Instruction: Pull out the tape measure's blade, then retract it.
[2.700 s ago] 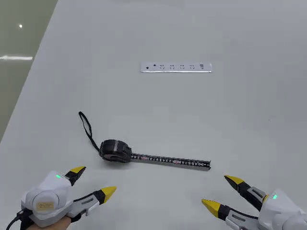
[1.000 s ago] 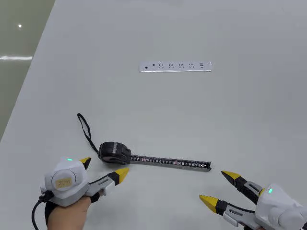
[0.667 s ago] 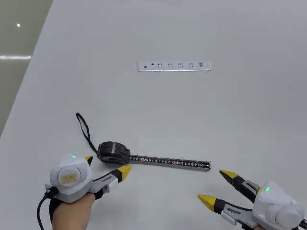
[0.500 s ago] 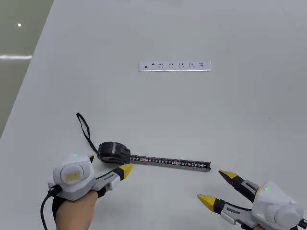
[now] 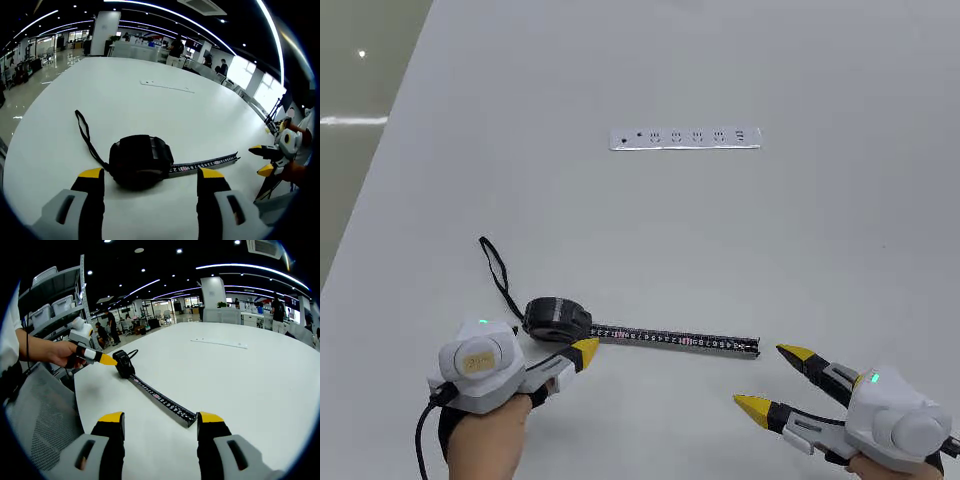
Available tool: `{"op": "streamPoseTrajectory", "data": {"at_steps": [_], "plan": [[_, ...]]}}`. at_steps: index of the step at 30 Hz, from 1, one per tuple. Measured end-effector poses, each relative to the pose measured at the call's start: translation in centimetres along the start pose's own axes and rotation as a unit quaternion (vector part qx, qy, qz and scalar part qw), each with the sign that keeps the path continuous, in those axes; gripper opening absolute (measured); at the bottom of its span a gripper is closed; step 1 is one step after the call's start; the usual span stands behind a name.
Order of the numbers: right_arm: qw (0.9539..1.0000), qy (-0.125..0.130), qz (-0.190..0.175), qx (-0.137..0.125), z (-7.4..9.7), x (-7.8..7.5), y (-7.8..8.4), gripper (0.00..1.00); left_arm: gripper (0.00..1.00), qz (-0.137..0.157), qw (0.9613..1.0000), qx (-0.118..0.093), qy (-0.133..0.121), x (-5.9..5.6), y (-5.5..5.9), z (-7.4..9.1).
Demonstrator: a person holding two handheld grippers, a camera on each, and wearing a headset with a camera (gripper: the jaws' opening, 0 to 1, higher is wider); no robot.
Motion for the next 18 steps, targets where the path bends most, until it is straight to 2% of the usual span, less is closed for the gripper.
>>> {"op": "streamPoseTrajectory", "data": {"at_steps": [18], "plan": [[0.9999, -0.006, 0.005, 0.008, -0.64, -0.68, 0.52, 0.57, 0.74, 0.012, 0.9998, -0.001, -0.013, -0.02, -0.23, -0.89]]}}
Point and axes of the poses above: the centre of the closed fingertips' face, and the gripper's own axes: z roughly backward along the fingers, x roughly to its left, y roughly out of its underside, the point moved 6 cm from there along z, roughly backward along the fingers, and after that the axes turned 13 degrees about y, right-handed, at the moved point
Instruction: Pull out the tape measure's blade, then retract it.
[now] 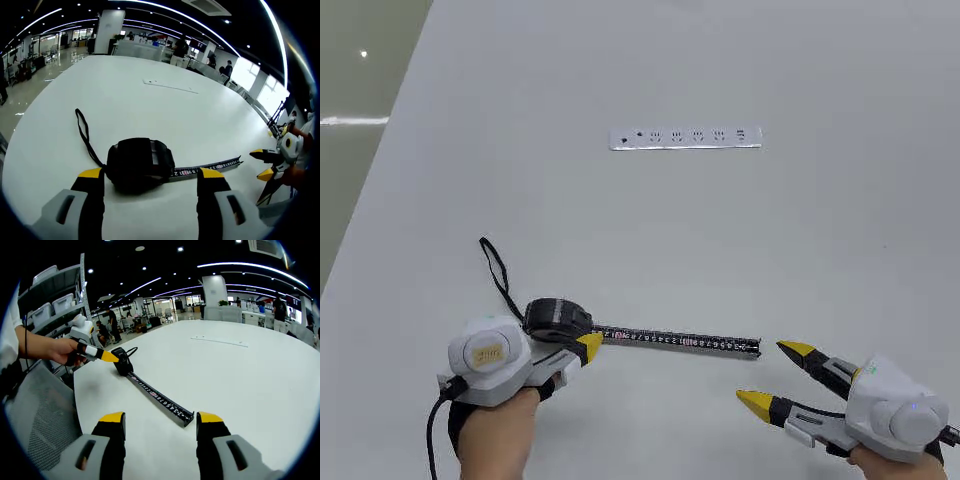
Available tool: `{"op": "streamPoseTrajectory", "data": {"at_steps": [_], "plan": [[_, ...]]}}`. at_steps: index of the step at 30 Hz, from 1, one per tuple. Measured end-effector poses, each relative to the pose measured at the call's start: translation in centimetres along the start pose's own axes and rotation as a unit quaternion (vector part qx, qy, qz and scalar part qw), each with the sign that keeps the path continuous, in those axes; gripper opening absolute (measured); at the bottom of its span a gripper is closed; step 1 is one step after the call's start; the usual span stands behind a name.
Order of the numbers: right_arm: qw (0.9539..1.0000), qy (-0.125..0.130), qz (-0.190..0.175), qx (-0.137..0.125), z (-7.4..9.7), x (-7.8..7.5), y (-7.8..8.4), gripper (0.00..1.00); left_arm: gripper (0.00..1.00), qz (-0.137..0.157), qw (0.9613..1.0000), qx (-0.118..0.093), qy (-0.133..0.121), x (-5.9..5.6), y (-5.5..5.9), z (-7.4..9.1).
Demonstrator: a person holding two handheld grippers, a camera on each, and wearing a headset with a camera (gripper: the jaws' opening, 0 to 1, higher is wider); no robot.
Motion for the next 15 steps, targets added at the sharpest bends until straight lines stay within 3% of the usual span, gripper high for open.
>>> {"op": "streamPoseTrajectory", "data": {"at_steps": [15], "plan": [[1.0000, -0.002, -0.003, 0.001, -0.14, -0.08, 0.03, 0.56, 0.76, 0.017, 0.9997, 0.002, -0.017, -0.07, -0.35, -0.90]]}}
Point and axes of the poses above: the centre of the closed fingertips' face, and the gripper's own axes: z roughly backward along the fingers, x roughly to its left, y roughly out of its underside, the point moved 6 cm from there along z, roughly backward along the fingers, and after that the axes turned 13 degrees about y, right-handed, at the moved point
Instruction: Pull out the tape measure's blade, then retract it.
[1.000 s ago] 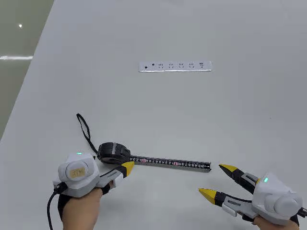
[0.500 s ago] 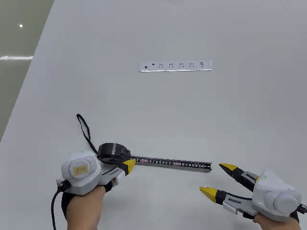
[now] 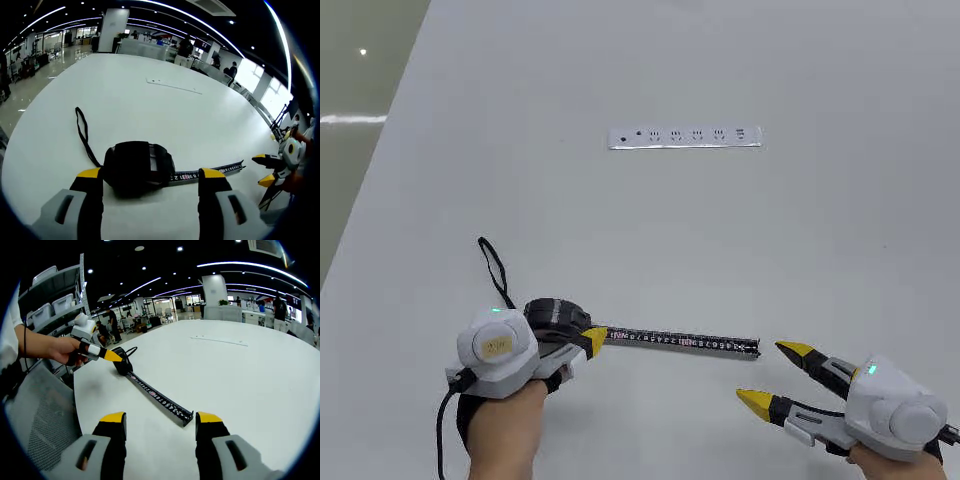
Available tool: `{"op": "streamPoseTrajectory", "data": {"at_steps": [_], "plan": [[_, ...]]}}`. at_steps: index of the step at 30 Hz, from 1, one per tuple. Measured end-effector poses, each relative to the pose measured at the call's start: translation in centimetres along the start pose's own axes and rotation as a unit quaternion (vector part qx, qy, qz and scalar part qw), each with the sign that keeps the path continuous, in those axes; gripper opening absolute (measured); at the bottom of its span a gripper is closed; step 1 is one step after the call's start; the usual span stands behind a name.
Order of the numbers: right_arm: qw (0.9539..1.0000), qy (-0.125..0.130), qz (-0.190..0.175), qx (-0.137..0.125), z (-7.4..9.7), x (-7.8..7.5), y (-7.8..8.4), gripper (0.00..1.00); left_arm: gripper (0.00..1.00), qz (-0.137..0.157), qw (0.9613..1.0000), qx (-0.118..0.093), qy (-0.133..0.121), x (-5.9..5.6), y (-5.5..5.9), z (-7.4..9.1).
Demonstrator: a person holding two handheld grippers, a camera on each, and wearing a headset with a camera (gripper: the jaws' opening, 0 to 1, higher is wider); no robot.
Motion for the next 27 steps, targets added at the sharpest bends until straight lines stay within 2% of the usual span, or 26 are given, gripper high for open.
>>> {"op": "streamPoseTrajectory", "data": {"at_steps": [11, 17, 27], "plan": [[1.0000, 0.001, -0.008, -0.003, -0.12, -0.23, 0.00, 0.55, 0.76, 0.010, 0.9998, -0.001, -0.019, 0.17, -0.11, -0.63], [0.9999, 0.002, -0.012, -0.001, -0.12, -0.28, 0.17, 0.55, 0.76, 0.006, 0.9996, 0.003, -0.026, 0.15, 0.00, -0.79], [0.9999, 0.002, -0.011, 0.000, -0.14, -0.53, 0.41, 0.54, 0.74, 0.014, 0.9991, -0.003, -0.041, 0.38, -0.05, -0.99]]}}
Point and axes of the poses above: the centre of the closed fingertips' face, and the gripper's own axes: z roughly backward along the fingers, x roughly to its left, y roughly out of its underside, the point moved 6 cm from there along z, roughly backward along the fingers, and after that the axes turned 13 degrees about y, right-handed, at the moved point
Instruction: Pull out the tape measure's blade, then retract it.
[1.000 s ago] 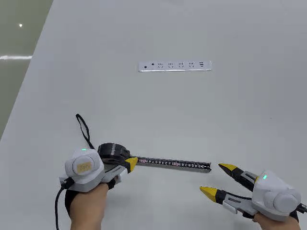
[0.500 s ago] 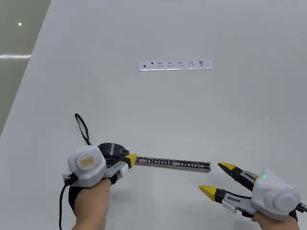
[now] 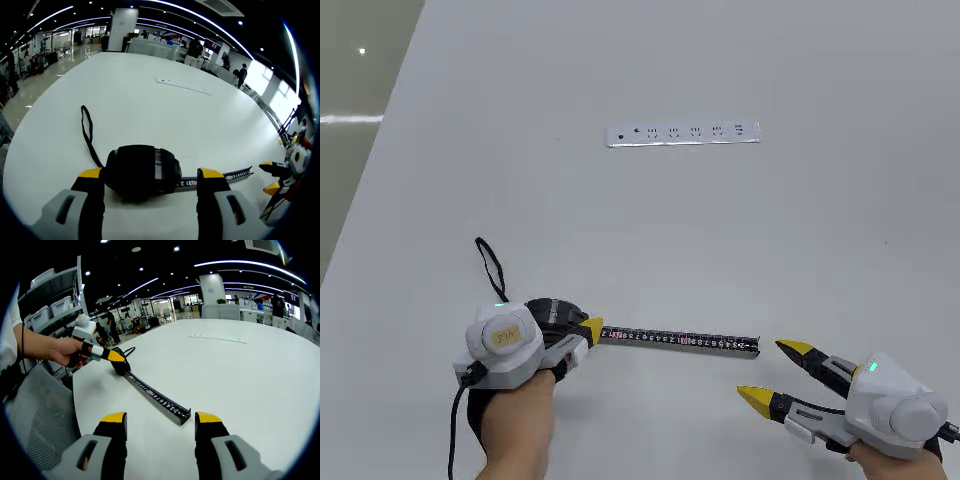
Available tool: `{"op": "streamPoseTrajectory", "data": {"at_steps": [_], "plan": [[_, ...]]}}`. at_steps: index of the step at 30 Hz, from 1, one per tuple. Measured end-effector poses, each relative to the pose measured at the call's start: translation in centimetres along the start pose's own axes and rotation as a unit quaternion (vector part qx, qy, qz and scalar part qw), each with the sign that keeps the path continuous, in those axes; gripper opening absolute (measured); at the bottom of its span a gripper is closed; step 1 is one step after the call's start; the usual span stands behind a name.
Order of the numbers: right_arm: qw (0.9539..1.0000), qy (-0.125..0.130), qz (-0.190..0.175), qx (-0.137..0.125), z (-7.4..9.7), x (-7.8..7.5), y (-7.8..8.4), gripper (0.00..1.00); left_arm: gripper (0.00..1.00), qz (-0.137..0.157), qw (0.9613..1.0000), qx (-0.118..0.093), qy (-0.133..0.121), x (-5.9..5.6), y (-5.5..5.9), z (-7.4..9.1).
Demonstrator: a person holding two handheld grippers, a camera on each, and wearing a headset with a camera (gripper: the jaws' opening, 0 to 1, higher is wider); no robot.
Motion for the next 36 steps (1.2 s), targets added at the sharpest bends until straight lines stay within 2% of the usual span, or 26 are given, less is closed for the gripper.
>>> {"op": "streamPoseTrajectory", "data": {"at_steps": [20, 36], "plan": [[1.0000, -0.002, -0.004, -0.002, -0.26, -0.18, 0.10, 0.54, 0.73, 0.019, 0.9993, -0.011, -0.031, 0.18, -0.10, -0.49], [1.0000, 0.002, -0.007, -0.003, -0.24, -0.45, 0.18, 0.54, 0.72, 0.020, 0.9988, -0.008, -0.045, 0.29, 0.01, -0.75]]}}
Point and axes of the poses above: the centre of the closed fingertips' face, and the gripper's own axes: z roughly backward along the fingers, x roughly to its left, y roughly out of its underside, the point moved 6 cm from there along z, roughly backward along the fingers, and after that the axes turned 13 degrees about y, right-handed, at the moved point
